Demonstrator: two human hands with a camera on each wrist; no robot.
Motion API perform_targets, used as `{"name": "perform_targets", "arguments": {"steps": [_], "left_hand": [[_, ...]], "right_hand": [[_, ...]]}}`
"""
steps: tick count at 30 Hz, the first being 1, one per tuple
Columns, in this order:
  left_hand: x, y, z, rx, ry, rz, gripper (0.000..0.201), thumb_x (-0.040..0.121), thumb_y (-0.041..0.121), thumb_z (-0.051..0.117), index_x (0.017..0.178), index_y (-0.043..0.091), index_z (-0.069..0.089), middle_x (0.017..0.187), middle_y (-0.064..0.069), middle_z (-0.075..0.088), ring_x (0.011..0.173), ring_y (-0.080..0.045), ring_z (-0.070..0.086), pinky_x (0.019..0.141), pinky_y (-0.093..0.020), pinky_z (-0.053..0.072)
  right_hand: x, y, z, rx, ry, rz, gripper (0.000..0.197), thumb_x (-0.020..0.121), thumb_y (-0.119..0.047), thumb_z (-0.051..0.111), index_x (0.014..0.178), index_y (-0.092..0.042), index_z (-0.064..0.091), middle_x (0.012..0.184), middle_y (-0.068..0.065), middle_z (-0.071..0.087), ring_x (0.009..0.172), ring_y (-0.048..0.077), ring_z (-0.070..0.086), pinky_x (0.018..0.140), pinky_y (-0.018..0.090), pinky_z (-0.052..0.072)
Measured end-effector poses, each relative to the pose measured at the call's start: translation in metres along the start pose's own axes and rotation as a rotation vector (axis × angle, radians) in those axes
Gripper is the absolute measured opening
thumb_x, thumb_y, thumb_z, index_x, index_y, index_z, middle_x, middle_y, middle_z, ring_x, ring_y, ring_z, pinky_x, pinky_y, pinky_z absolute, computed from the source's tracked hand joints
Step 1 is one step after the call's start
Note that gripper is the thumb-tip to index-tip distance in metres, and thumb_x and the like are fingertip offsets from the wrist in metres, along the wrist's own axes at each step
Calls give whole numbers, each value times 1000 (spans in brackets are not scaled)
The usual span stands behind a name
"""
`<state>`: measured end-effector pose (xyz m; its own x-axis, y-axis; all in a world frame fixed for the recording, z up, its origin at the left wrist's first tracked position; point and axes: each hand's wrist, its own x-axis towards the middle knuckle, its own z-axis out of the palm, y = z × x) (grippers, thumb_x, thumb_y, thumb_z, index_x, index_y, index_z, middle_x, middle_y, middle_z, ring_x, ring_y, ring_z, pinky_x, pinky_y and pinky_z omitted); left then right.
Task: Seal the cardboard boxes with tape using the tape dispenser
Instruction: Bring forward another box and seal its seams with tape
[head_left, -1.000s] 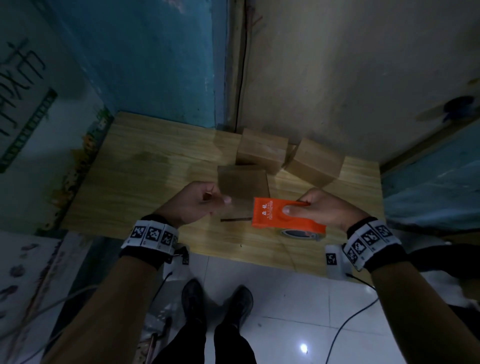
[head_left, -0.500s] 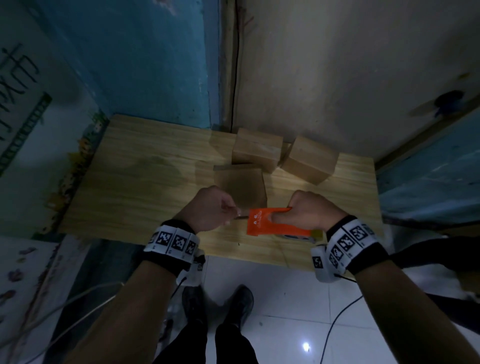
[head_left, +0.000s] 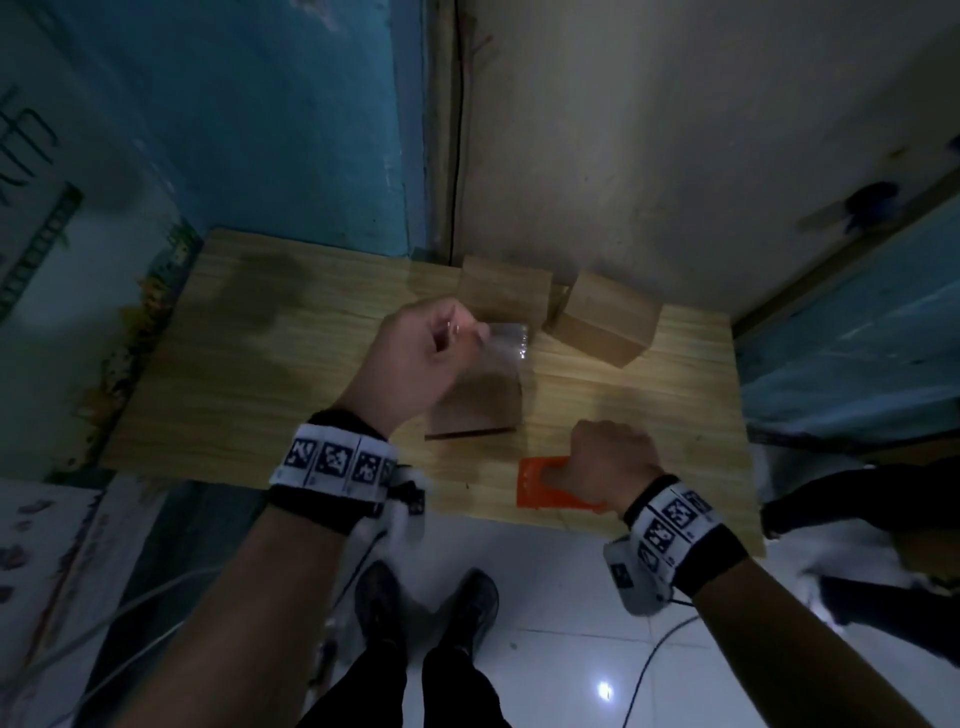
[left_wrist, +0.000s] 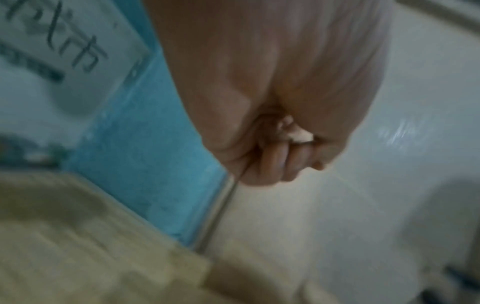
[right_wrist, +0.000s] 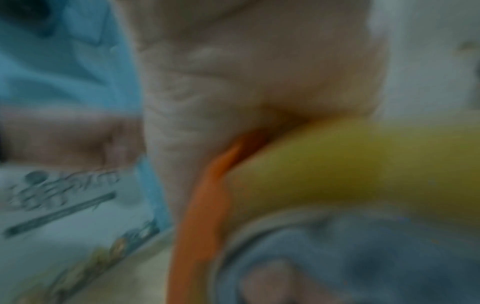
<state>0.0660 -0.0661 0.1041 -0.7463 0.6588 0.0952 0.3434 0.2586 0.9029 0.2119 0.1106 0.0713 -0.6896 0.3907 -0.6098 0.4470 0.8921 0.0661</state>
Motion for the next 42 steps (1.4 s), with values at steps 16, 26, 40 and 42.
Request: {"name": "perform_targets", "arguments": {"steps": [16,26,40,42], "left_hand": [[-48,-158,-39,-95,-9,-819,28,99,3,44,77,20,51,57,2,55,46,-9,54,41,-24,41],[-60,-168,-36,686,-330,-831,35,104,17,34,122,4,61,127,-16,61,112,-29,59,97,-36,48],[-69,-179,-52,856,-90,-1022,46,96,40,50,140,29,44,161,-5,14,148,-34,-2,113,-67,3],[-60,-172,-49,830,10,-870,40,93,38,55,131,28,51,156,-7,28,147,-33,10,115,-62,10]], "right_hand": [[20,29,15,345,39,144,63,73,-77,58,83,-14,65,66,1,70,51,16,69,50,29,57],[29,52,23,324,20,230,60,80,-72,60,89,-13,59,76,1,62,62,16,63,49,23,43],[50,62,40,268,81,279,69,85,-78,45,86,-12,63,71,0,58,61,16,59,54,26,41],[53,63,44,291,123,281,70,85,-78,41,88,-13,67,68,-1,62,59,16,62,55,25,45]]}}
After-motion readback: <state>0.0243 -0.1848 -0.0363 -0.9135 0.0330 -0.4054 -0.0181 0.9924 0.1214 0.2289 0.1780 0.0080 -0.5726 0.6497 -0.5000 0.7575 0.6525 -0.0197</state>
